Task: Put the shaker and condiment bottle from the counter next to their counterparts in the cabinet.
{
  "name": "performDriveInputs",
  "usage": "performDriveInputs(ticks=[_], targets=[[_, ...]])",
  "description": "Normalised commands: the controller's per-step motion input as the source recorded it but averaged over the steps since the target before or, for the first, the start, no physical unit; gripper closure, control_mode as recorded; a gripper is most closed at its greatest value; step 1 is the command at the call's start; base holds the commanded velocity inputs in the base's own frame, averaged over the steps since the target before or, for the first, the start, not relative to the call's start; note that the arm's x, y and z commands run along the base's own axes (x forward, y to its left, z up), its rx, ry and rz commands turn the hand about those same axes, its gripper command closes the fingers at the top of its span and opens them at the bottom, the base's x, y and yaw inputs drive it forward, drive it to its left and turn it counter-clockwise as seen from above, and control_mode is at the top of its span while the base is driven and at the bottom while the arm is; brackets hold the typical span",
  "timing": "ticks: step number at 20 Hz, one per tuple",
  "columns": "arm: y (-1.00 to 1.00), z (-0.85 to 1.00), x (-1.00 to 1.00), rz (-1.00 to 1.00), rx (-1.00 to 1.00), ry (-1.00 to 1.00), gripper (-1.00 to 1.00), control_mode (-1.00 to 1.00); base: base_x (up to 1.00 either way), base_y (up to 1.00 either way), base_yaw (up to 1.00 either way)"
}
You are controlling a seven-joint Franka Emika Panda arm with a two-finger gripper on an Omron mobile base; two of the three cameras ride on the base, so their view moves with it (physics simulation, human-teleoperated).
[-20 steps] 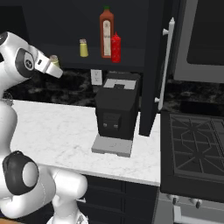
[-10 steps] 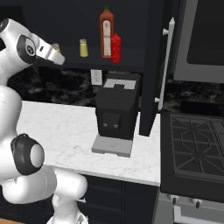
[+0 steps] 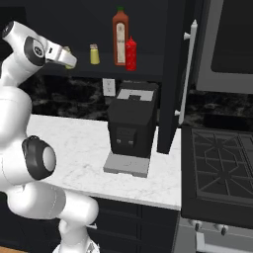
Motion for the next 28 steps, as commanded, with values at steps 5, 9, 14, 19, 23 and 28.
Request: performDriveInputs(ticks=[5,9,14,19,23,28], targets=[[-0.03,-0.18,0.45,0.01,-0.02,0.0,1.0,-1.0,0.0,0.0,0.0],[-0.09,-0.05,0.44,0.01,0.0,0.0,1.0,-1.0,0.0,0.0,0.0],[-0.08,0.0,0.46,0.01,0.0,0.0,1.0,-1.0,0.0,0.0,0.0],[0.0,-0.03,0.42,0.01,0.0,0.0,1.0,-1.0,0.0,0.0,0.0],[-0.03,-0.09,0.44,0.0,0.0,0.0,1.0,-1.0,0.0,0.0,0.0],[-0.01,-0.18,0.21,0.0,-0.01,0.0,-1.0,-1.0,0.0,0.0,0.0]])
